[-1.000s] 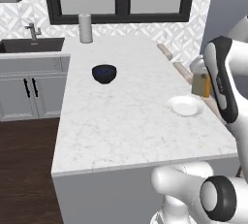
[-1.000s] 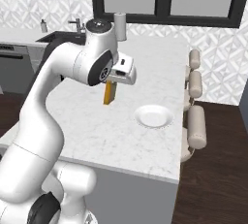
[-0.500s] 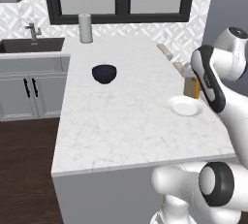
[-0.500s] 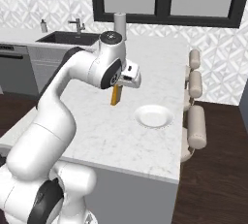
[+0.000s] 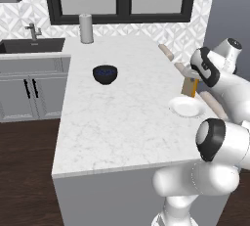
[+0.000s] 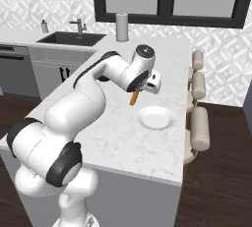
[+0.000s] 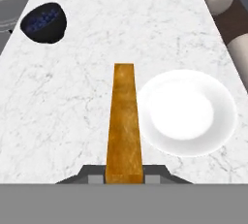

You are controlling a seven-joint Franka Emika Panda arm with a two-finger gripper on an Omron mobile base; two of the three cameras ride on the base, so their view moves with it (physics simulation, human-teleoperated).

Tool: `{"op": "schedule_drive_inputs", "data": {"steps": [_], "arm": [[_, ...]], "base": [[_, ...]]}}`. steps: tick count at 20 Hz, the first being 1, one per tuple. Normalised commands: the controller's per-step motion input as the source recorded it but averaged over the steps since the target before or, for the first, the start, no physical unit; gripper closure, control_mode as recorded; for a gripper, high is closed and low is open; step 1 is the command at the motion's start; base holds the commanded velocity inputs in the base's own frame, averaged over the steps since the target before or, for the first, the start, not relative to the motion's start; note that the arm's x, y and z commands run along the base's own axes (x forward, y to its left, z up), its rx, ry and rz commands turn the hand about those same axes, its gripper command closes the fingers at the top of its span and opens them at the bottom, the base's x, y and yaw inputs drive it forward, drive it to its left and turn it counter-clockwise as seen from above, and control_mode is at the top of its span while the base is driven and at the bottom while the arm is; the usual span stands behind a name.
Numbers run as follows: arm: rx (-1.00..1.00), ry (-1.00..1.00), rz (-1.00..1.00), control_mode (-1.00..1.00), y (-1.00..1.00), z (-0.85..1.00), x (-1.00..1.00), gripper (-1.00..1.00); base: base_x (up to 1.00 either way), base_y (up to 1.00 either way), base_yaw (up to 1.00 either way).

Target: Start the toaster. Once the lever pops up, take the bread to the plate on the dining counter.

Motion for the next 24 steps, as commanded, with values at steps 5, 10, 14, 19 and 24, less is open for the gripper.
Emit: {"op": "schedule_drive_inputs", "data": {"steps": [5, 10, 14, 19, 24], "arm": [[0.01, 0.14, 0.01, -1.0, -0.04, -0.83, 0.69, 1.0], [0.0, 0.01, 0.01, -1.0, 0.0, -0.73, 0.6, 1.0], [0.05, -0.08, 0.0, -1.0, 0.0, -0.57, 0.59, 1.0], [0.05, 0.0, 0.0, -1.0, -0.08, -0.37, 0.27, 1.0], [0.04, 0.0, 0.0, -1.0, -0.12, -0.14, 0.05, 1.0]], "base": [[0.0, 0.0, 0.0], [0.0, 0.0, 0.0], [0.0, 0.0, 0.0], [0.0, 0.0, 0.0], [0.0, 0.0, 0.0]]}}
